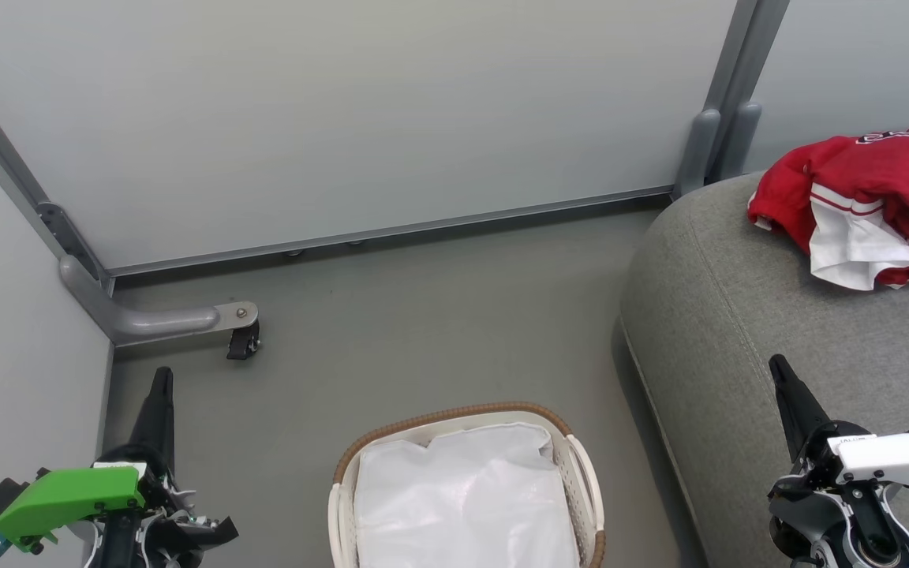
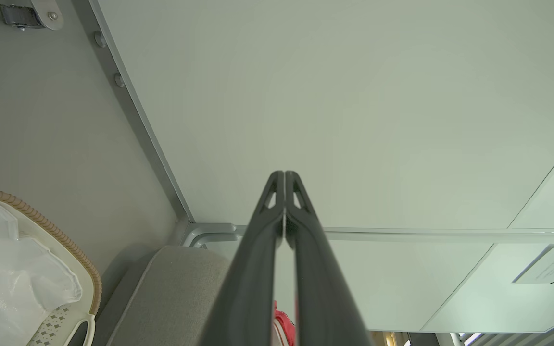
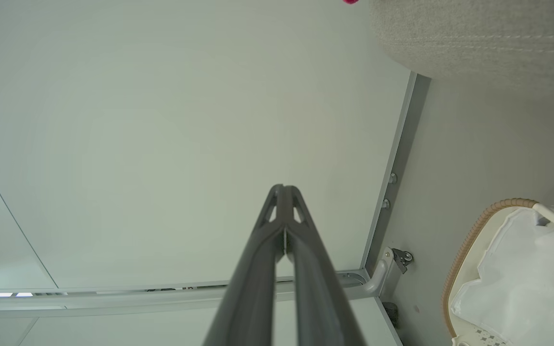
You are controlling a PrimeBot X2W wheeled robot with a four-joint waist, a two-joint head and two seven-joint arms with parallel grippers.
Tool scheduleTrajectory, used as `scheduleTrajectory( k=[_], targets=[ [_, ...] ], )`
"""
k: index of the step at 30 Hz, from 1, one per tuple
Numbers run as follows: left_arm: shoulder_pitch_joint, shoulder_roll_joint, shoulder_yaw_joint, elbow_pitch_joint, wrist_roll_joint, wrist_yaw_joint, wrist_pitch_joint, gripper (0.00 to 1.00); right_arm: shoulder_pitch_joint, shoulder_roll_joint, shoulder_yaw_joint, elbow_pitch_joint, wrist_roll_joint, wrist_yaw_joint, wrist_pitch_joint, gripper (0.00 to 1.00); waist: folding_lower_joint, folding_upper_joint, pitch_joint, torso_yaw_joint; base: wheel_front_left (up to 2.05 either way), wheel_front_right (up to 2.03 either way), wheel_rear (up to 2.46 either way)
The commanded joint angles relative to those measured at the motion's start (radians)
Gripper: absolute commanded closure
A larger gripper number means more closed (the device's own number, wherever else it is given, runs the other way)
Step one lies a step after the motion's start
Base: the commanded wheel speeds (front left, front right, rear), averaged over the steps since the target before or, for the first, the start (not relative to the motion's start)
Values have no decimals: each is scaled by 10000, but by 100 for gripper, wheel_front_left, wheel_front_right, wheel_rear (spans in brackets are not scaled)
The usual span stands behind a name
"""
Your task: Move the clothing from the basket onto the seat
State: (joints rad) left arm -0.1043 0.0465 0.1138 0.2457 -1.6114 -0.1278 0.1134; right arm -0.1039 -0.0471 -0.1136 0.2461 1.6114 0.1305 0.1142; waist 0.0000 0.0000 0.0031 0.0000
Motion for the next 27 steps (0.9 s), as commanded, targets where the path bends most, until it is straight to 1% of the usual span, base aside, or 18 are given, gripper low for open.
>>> scheduleTrajectory(
  k=[1, 27],
  targets=[
    [-96, 69, 18, -20, -31, -53, 45, 100, -83, -59, -21, -34, 31, 4, 32, 100, 0, 0, 0, 0, 0, 0, 0],
    [-96, 70, 17, -20, -32, -54, 44, 100, -83, -58, -20, -33, 32, 4, 31, 100, 0, 0, 0, 0, 0, 0, 0]
  ],
)
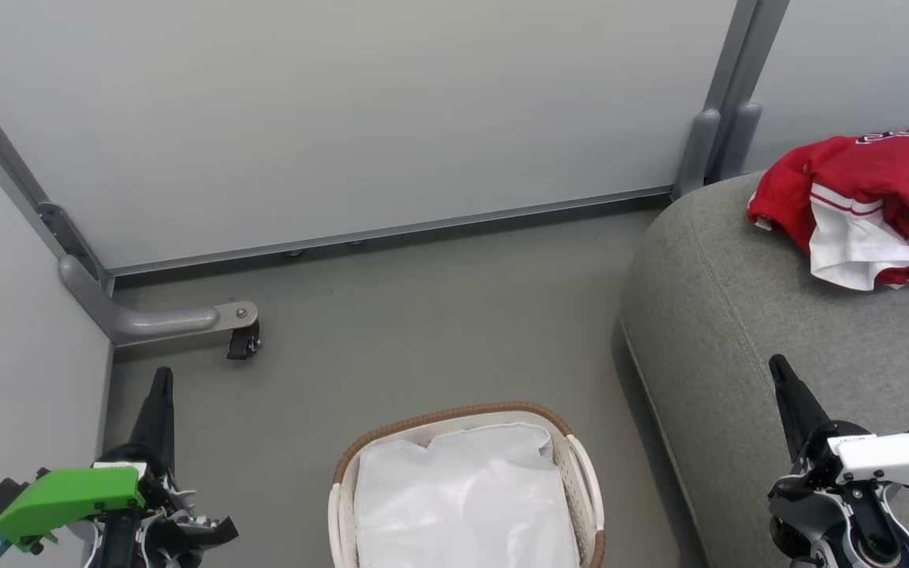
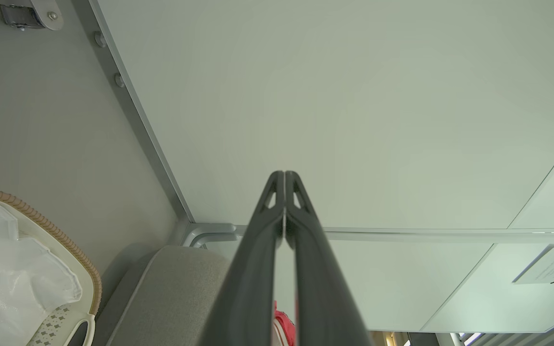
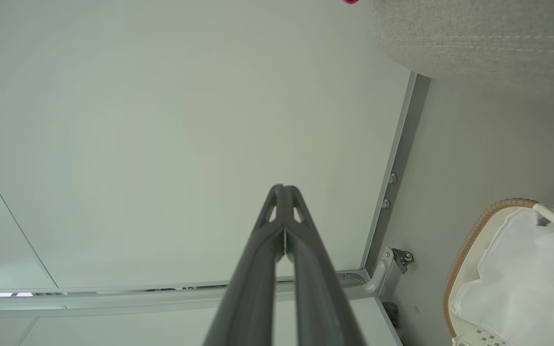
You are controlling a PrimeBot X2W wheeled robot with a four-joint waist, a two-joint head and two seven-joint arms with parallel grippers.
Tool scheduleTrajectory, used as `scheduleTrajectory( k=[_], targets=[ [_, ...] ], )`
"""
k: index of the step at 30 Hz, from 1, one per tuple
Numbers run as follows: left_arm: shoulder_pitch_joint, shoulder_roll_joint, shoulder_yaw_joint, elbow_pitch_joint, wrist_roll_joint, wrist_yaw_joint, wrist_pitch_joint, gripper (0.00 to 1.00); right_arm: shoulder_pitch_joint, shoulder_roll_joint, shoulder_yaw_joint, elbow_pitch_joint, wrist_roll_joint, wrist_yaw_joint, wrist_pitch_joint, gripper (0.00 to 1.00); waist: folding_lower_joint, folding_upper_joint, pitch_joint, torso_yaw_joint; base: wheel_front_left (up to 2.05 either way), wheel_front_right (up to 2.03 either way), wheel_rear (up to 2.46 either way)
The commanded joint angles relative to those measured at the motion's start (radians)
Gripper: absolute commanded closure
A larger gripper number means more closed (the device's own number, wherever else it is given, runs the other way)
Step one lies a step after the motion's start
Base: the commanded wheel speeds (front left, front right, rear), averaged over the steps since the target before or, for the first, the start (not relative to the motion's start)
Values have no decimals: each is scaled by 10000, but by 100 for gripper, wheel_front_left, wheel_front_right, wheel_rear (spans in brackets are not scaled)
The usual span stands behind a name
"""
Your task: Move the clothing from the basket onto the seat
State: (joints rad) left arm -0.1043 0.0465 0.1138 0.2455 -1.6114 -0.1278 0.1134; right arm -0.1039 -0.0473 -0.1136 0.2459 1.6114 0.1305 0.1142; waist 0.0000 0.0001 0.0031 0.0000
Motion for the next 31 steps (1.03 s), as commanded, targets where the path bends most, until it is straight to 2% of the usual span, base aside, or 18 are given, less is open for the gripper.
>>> scheduleTrajectory(
  k=[1, 31],
  targets=[
    [-96, 70, 17, -18, -32, -54, 44, 100, -83, -56, -20, -31, 32, 4, 31, 100, 0, -1, 0, 0, 0, 0, 0],
    [-96, 70, 17, -19, -32, -52, 44, 100, -83, -56, -19, -31, 32, 4, 30, 100, 0, -1, 0, 0, 0, 0, 0]
  ],
)
